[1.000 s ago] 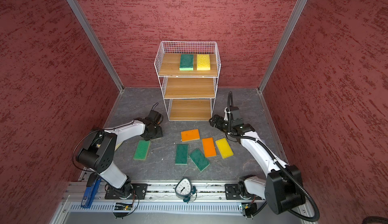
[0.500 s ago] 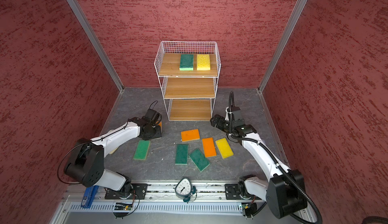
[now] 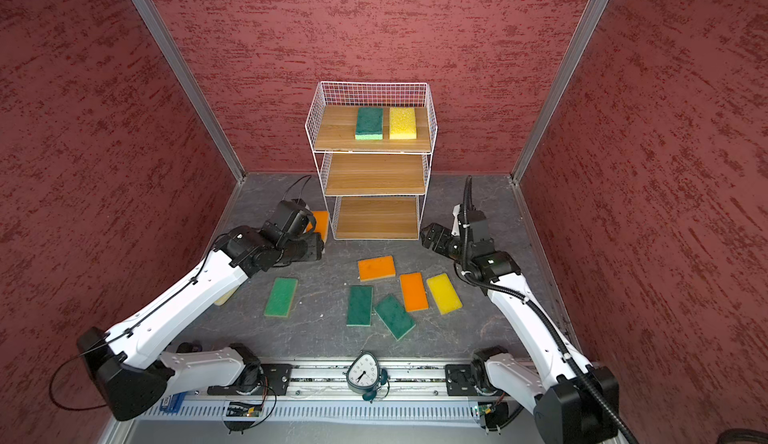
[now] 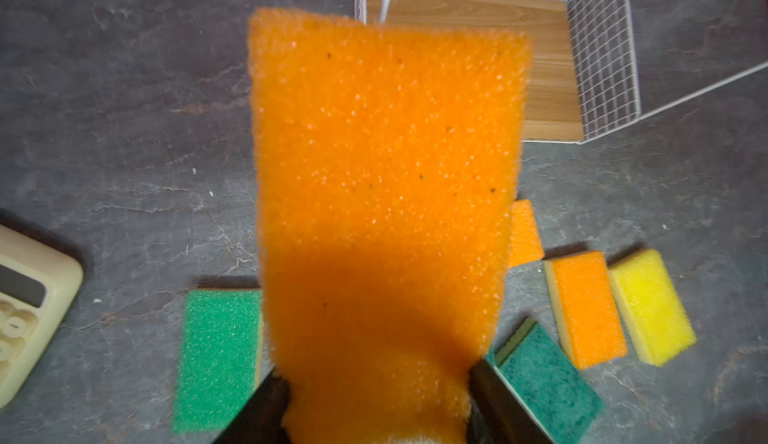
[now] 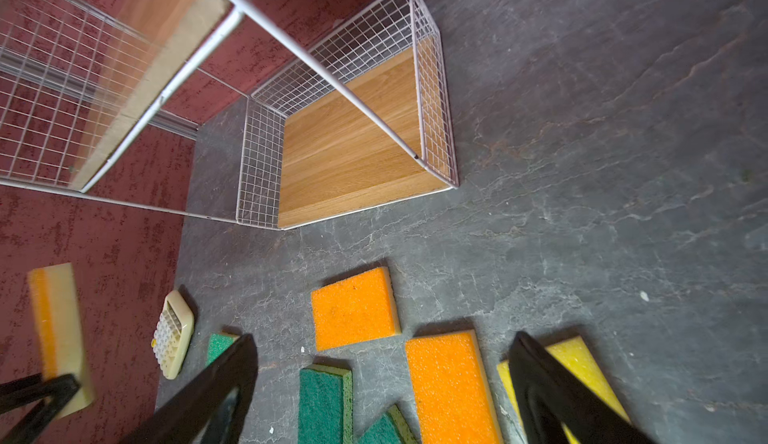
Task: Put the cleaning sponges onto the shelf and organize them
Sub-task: 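Lift the orange sponge with the left gripper and carry it to the top shelf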
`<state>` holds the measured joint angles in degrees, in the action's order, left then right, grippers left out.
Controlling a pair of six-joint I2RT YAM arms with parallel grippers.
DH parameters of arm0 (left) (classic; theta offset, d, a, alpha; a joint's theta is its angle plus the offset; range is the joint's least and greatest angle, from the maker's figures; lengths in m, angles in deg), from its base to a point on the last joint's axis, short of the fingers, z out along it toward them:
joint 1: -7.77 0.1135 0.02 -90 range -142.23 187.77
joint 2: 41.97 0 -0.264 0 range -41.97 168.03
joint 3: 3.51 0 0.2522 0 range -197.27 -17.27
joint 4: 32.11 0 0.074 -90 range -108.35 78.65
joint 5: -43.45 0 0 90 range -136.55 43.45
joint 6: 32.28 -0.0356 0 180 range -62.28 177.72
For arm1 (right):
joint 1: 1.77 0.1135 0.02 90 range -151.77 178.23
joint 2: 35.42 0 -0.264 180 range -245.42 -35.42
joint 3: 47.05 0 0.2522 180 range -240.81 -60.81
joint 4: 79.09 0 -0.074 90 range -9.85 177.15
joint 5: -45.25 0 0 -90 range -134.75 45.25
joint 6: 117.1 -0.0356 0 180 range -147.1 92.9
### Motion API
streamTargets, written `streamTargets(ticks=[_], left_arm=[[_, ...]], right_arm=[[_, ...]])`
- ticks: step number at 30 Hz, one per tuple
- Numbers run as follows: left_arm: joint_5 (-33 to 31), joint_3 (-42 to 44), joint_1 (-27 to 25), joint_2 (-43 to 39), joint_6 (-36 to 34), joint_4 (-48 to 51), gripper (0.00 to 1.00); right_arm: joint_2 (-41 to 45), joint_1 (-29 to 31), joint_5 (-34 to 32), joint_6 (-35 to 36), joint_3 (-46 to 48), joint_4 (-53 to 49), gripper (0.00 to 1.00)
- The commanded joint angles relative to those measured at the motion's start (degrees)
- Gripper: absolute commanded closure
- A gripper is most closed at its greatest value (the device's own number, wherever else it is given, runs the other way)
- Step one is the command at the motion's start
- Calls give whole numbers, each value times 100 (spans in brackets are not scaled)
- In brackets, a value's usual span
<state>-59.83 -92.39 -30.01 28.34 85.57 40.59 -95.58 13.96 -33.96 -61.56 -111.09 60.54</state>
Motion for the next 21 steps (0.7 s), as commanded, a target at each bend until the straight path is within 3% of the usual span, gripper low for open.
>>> streamTargets(ticks=[1, 8, 13, 21], left_arm=[[-287, -506, -285, -44, -244, 633, 43], [-560, -1730, -825, 123, -681, 975, 44], [-786, -2556, -837, 435, -1082, 1049, 43], [-921, -4124, -805, 1353, -1827, 854, 44]], right_arm=[[151, 45, -224, 131, -206, -122, 5], [359, 45, -395, 348, -229, -268, 4], [532, 45, 68, 639, -307, 3, 5], [678, 45, 185, 1002, -546, 94, 4]])
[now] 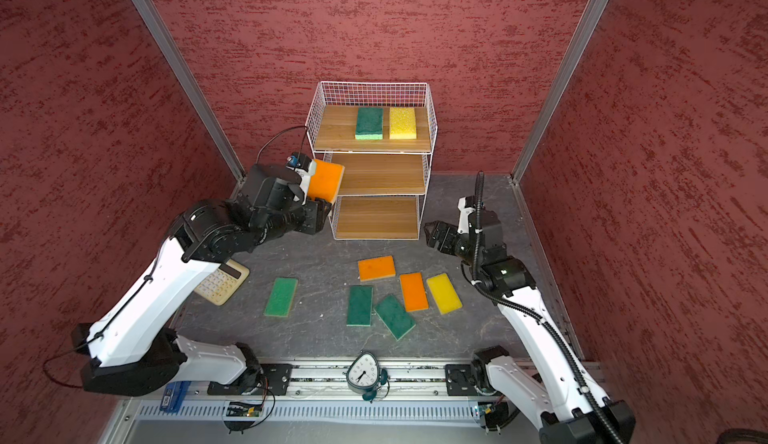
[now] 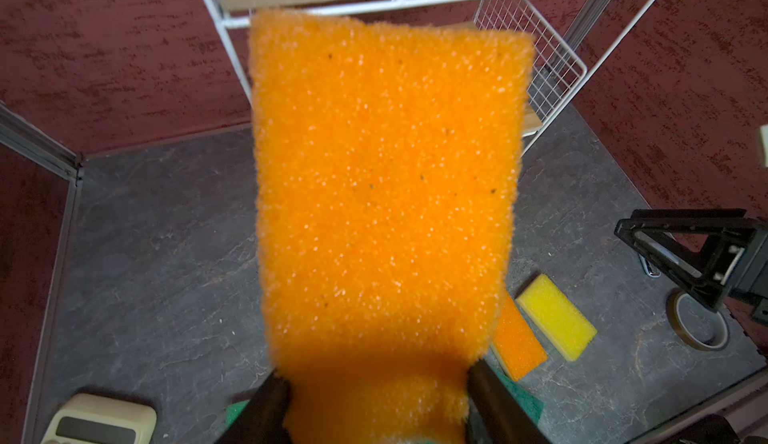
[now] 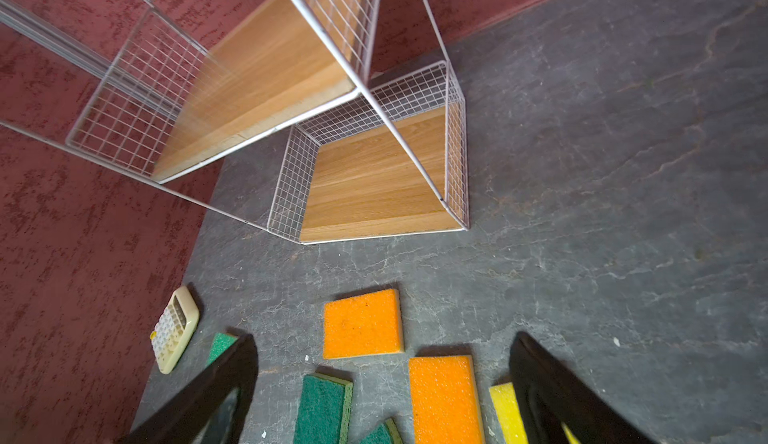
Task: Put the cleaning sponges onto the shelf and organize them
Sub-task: 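Lift the orange sponge with the left gripper and carry it to the top shelf, then lower the orange sponge with the left gripper beside the green sponge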
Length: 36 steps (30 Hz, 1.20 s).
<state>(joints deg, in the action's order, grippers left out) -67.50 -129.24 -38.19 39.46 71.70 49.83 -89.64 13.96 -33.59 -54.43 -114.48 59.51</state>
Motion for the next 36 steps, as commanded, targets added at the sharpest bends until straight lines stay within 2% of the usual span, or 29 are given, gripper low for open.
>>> streamTargets(ticks=[1, 5, 9, 19, 27, 36], left_arm=[[-202, -687, 36, 390, -510, -68, 44], [-315, -1466, 187, 883, -675, -204, 45], [-419, -1782, 359, 1133, -747, -578, 45], [284, -1957, 1042, 1513, -555, -1322, 45], [184, -1953, 1118, 1821, -457, -1781, 45], [-16, -1642, 1110, 1806, -346, -2279, 45]], right_arm=[[116, 44, 146, 339, -216, 213, 4], [228, 45, 141, 417, -219, 316, 3], [289, 46, 109, 423, -168, 388, 3], [237, 47, 146, 351, -82, 575, 3], [218, 47, 220, 272, -27, 719, 3], [227, 45, 176, 288, 89, 752, 3]])
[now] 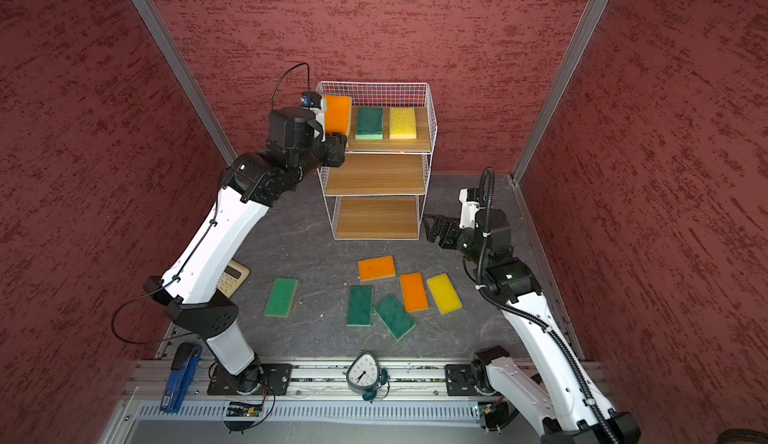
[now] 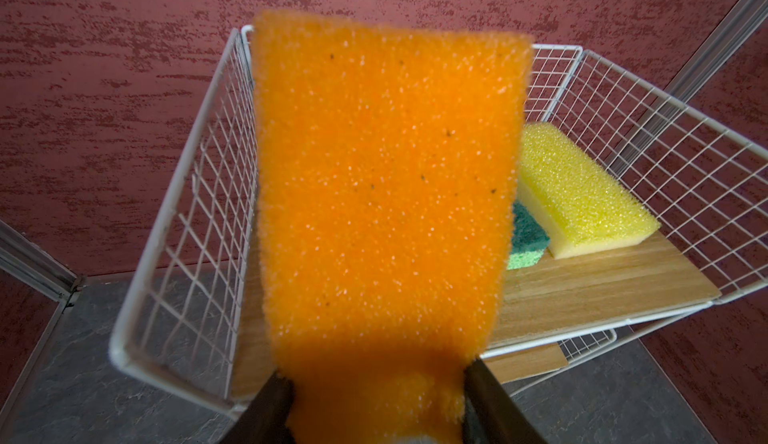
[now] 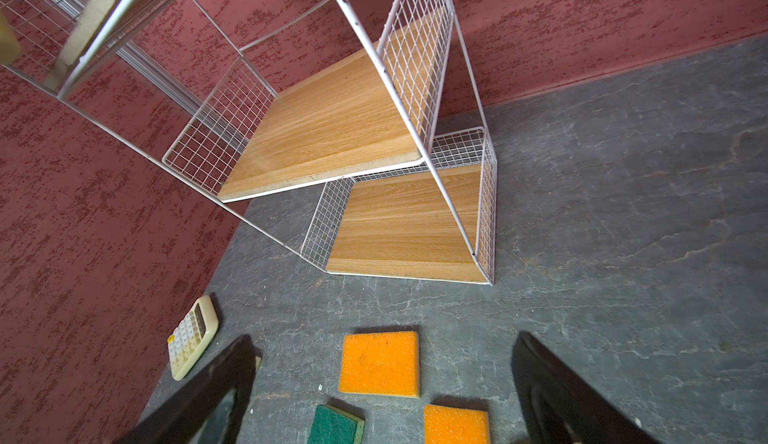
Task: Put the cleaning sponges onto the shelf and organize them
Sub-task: 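Lower the orange sponge with the left gripper beside the green sponge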
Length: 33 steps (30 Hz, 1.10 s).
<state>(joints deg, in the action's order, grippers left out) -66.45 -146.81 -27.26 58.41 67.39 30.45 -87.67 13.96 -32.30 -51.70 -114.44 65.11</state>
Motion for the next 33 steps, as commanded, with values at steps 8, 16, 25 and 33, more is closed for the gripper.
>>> streamTargets(ticks=[8, 16, 25, 33], left_arm=[[-437, 227, 21, 25, 164, -603, 45], [-587, 311, 5, 69, 256, -818, 45], [-585, 288, 57, 227, 369, -736, 43], [-653, 262, 136, 289, 544, -626, 41]], right_arm=[[39, 47, 112, 1, 187, 305, 3], [0, 50, 23, 60, 214, 346, 3], [-75, 45, 87, 12, 211, 411, 3], [-100, 45, 179, -21, 193, 457, 3]])
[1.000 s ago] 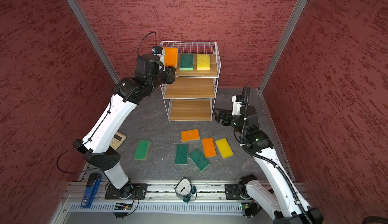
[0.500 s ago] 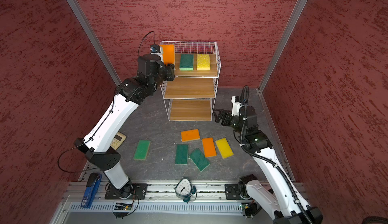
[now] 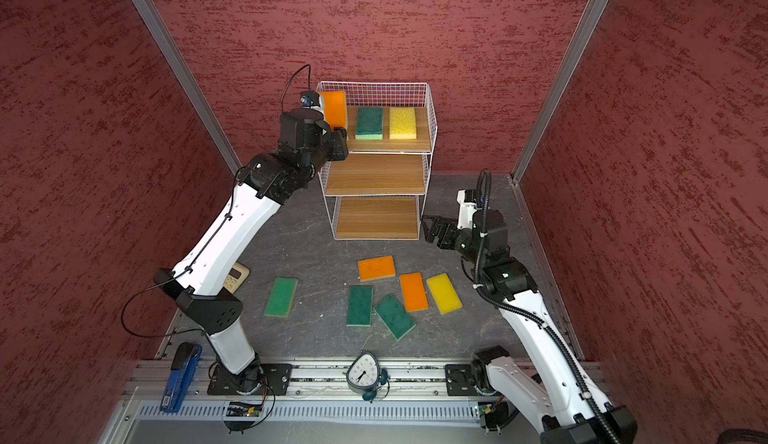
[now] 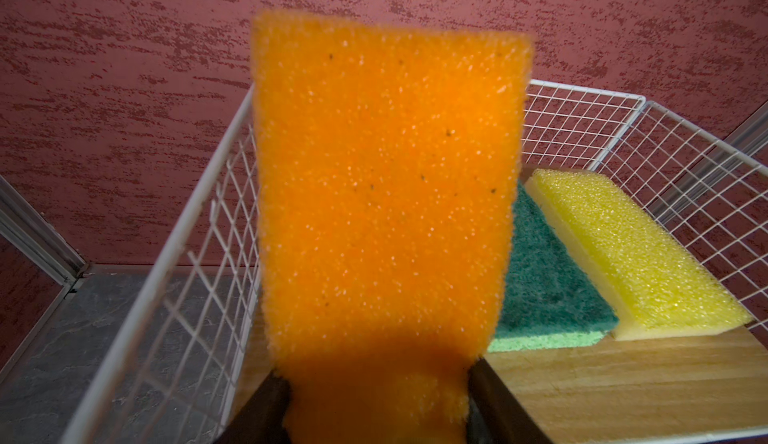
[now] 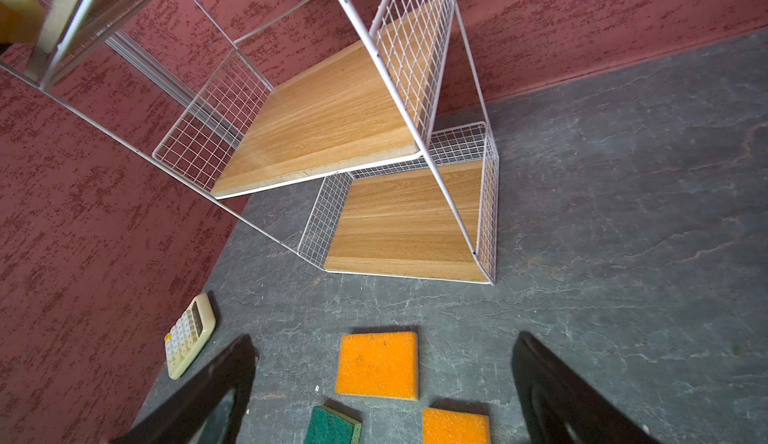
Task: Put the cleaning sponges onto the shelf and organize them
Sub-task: 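Lower the orange sponge with the left gripper beside the green sponge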
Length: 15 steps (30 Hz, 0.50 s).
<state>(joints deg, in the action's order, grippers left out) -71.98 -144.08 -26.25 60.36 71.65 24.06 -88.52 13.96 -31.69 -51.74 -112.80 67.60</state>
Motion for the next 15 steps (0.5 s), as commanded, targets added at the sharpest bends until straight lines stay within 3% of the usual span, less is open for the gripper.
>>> streamTargets(ticks=[1, 15], left_arm=[[-117, -12, 45, 99, 122, 25, 41], [-253, -256, 62, 367, 300, 282, 35]], right_arm=[[-18, 46, 126, -21, 25, 210, 3], [-174, 46, 222, -94, 9, 315, 3]])
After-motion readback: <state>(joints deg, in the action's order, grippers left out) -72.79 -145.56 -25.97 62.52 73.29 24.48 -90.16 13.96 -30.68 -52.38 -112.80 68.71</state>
